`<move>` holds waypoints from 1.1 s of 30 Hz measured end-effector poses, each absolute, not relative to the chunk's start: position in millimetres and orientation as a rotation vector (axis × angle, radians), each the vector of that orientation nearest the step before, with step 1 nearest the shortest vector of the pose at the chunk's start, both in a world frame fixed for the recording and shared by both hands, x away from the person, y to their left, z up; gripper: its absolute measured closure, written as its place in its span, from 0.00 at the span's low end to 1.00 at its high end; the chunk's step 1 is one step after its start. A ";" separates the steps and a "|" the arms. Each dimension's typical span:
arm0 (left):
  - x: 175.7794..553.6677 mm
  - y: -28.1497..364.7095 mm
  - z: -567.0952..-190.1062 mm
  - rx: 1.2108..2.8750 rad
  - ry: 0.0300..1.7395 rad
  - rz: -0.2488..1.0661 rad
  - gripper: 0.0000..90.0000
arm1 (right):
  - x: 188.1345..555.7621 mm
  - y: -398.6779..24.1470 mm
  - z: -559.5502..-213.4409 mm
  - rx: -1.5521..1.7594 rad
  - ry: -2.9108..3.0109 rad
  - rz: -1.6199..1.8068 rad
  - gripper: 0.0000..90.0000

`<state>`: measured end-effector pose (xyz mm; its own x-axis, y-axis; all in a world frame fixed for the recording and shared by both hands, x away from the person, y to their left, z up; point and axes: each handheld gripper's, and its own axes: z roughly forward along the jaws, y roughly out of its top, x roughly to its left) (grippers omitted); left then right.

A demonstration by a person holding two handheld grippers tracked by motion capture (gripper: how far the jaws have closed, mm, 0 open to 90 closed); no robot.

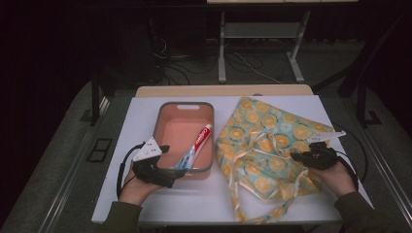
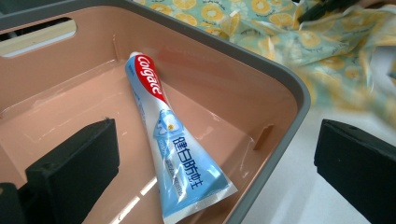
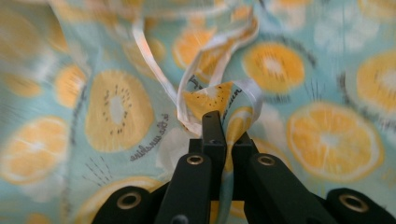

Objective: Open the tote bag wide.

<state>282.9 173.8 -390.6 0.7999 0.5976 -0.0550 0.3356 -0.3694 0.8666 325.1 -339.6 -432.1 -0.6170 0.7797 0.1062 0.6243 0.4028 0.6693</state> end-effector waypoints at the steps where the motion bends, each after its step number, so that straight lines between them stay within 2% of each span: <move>1: 282.9 173.9 -390.6 1.989 0.696 0.330 0.00 | 326.1 -340.5 -435.8 1.255 2.445 1.000 0.99; 4: 282.8 173.7 -390.6 1.989 0.697 0.331 0.00 | 325.5 -336.8 -443.6 1.247 2.478 0.936 0.98; 6: 282.7 173.7 -390.6 1.990 0.697 0.331 0.00 | 324.7 -335.1 -444.5 1.243 2.477 0.935 0.94; 12: 282.8 173.7 -390.7 1.990 0.695 0.331 0.00 | 319.4 -336.6 -427.3 1.240 2.421 1.047 0.61; 16: 282.8 173.6 -390.7 1.991 0.695 0.332 0.00 | 313.8 -333.1 -404.5 1.167 2.386 1.148 0.50; 20: 282.8 173.4 -390.7 1.992 0.696 0.333 0.00 | 305.6 -322.1 -384.6 1.074 2.397 1.232 0.48; 24: 282.8 173.4 -390.7 1.991 0.697 0.333 0.00 | 300.4 -296.5 -380.1 0.964 2.490 1.238 0.48; 29: 282.8 173.3 -390.7 1.991 0.696 0.332 0.00 | 306.2 -266.0 -396.1 0.865 2.628 1.144 0.52; 33: 282.8 173.6 -390.7 1.990 0.696 0.330 0.00 | 312.2 -258.6 -413.4 0.850 2.691 1.061 0.54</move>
